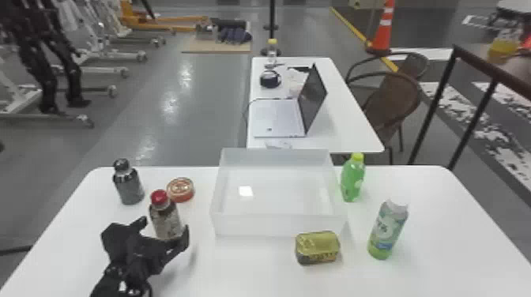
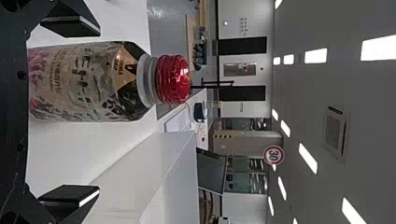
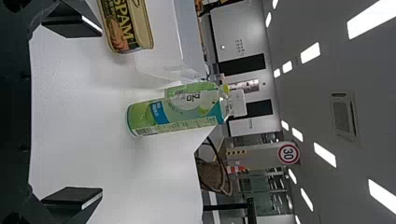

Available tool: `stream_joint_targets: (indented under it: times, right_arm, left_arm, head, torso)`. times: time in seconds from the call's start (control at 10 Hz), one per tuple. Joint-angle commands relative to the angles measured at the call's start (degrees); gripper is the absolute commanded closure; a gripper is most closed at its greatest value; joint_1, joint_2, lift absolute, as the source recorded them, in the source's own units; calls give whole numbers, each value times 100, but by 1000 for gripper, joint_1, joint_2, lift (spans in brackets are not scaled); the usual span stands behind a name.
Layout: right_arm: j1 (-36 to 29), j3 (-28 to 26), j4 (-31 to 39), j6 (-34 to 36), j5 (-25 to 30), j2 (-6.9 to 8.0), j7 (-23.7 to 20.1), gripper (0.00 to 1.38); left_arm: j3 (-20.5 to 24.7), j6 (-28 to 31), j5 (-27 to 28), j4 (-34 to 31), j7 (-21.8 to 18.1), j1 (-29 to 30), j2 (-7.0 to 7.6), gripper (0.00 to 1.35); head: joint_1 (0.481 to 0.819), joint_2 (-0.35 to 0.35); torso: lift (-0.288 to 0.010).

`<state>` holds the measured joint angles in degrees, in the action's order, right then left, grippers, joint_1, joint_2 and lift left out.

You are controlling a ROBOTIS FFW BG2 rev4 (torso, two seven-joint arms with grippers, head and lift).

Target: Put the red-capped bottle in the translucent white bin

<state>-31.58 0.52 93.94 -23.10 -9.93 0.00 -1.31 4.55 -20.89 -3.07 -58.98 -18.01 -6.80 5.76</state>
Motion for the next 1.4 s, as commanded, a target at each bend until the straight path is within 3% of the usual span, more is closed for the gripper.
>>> stream_joint_targets:
  times: [0.0,0.5,0.6,0.7,0.8,1.0,1.1,1.3]
  right_arm:
    - [20,0,-16,-1,0,5,-10,96]
    - [90,0,-78,-10,-44,5,-80,96]
    - [90,-8,-87,-10,-53,5,-89,96]
    - [99,-8,-87,-10,-53,5,-98,96]
    - [99,-8,-87,-19,-62,5,-98,96]
    - [90,-8,-87,-19,-62,5,-107,96]
    - [90,-8,-95,-19,-62,5,-107,96]
    - [82,-8,-87,-19,-62,5,-107,96]
  left_arm:
    - [-139,-29,-71,237,8,-208,48,114]
    - [-183,-3,88,1011,210,-709,83,130]
    - [-165,-38,272,1055,316,-744,101,328]
    - [-209,-65,334,1055,430,-744,127,822]
    - [-236,-108,334,1055,562,-709,127,944]
    - [-209,-258,316,1020,606,-629,110,946]
    - [-209,-267,272,774,606,-506,92,944]
    - [-236,146,184,-747,869,214,13,946]
  head:
    - [549,0]
    - [549,0]
    - [549,0]
    - [549,0]
    - [549,0]
    - [549,0]
    - [549,0]
    - [549,0]
  torso:
    - [-100]
    - [-100]
    - [-100]
    - [-100]
    - [-100]
    - [-100]
    - [-100]
    - [-100]
